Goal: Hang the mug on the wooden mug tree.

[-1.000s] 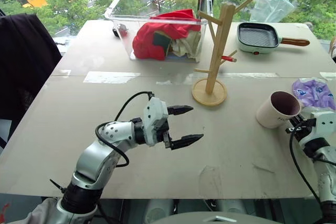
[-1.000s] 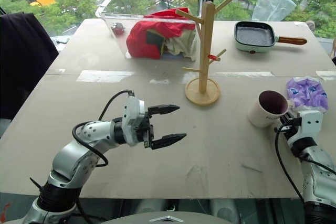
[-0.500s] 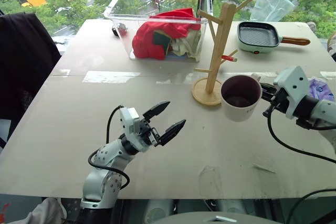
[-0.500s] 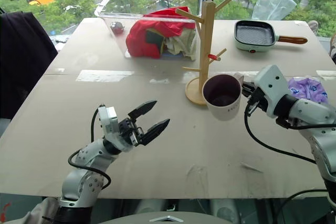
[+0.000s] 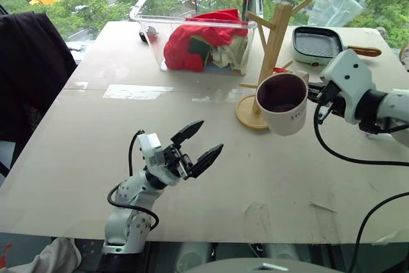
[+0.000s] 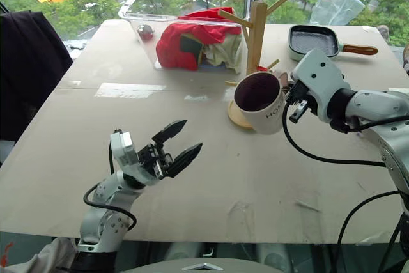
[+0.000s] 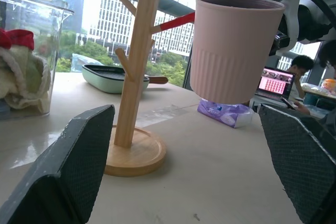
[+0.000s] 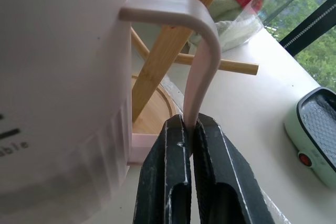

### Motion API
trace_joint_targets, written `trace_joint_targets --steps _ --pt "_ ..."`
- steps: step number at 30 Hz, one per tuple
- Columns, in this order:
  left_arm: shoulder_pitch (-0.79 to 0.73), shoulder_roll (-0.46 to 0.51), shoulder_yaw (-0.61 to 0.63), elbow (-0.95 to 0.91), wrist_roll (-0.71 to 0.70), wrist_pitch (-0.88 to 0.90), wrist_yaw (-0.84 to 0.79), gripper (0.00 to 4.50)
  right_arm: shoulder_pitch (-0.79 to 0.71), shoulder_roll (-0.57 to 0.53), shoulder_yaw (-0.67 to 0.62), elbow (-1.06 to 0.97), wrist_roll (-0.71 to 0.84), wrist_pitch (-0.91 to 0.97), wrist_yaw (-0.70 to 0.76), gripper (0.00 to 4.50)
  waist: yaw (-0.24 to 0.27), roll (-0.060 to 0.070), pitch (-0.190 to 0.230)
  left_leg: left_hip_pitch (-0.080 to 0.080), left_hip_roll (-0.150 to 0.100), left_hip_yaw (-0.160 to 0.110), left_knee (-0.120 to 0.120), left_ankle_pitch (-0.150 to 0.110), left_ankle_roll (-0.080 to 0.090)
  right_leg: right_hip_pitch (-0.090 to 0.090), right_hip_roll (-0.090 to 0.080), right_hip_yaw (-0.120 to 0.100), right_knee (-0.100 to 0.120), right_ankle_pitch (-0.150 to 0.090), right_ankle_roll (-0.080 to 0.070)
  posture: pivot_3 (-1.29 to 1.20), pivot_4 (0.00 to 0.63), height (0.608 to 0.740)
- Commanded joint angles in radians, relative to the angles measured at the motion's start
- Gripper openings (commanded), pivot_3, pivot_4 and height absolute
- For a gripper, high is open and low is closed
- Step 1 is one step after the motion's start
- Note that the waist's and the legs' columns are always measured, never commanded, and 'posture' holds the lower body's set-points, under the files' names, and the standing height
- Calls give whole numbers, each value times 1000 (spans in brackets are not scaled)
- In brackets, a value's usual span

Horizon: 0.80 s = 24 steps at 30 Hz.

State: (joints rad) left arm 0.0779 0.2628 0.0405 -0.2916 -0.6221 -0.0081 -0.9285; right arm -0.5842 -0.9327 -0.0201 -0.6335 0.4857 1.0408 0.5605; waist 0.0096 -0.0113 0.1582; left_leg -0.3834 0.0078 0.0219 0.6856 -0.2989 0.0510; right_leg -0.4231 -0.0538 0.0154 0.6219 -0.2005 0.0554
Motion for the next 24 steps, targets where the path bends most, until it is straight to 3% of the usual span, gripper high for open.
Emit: trace_joint_targets --steps 1,8,12,14,18,24 --pt "-9 -10 12 1 -4 -31 5 4500 -73 3 31 27 -36 -8 -6 11 -1 0 0 0 0 0 0 0 0 0 0 0 0 0 0 0 150 740" --pt "-4 -21 11 17 11 -62 8 4500 -159 13 129 102 -96 -50 31 11 1 0 0 -1 0 0 0 0 0 0 0 0 0 0 0 0 150 740" --pt "10 -19 9 12 10 -71 11 4500 -182 40 168 132 -142 -71 19 1345 1 0 0 -1 0 0 0 0 0 0 0 -1 0 0 0 0 150 740" --pt "10 -17 10 14 12 -74 14 4500 -183 53 168 137 -155 -68 16 2587 1 0 0 -1 0 0 0 0 0 0 0 -1 0 0 0 0 150 740" --pt "10 -10 13 11 10 -73 20 4500 -160 57 129 135 -163 -56 16 4419 1 0 0 -1 0 0 0 0 0 0 0 -1 0 0 0 0 150 740" --pt "36 23 12 2 19 -33 45 4500 -45 53 19 98 -120 -70 51 4471 2 0 0 -1 0 -1 0 0 0 0 -1 -1 0 0 0 0 150 740"
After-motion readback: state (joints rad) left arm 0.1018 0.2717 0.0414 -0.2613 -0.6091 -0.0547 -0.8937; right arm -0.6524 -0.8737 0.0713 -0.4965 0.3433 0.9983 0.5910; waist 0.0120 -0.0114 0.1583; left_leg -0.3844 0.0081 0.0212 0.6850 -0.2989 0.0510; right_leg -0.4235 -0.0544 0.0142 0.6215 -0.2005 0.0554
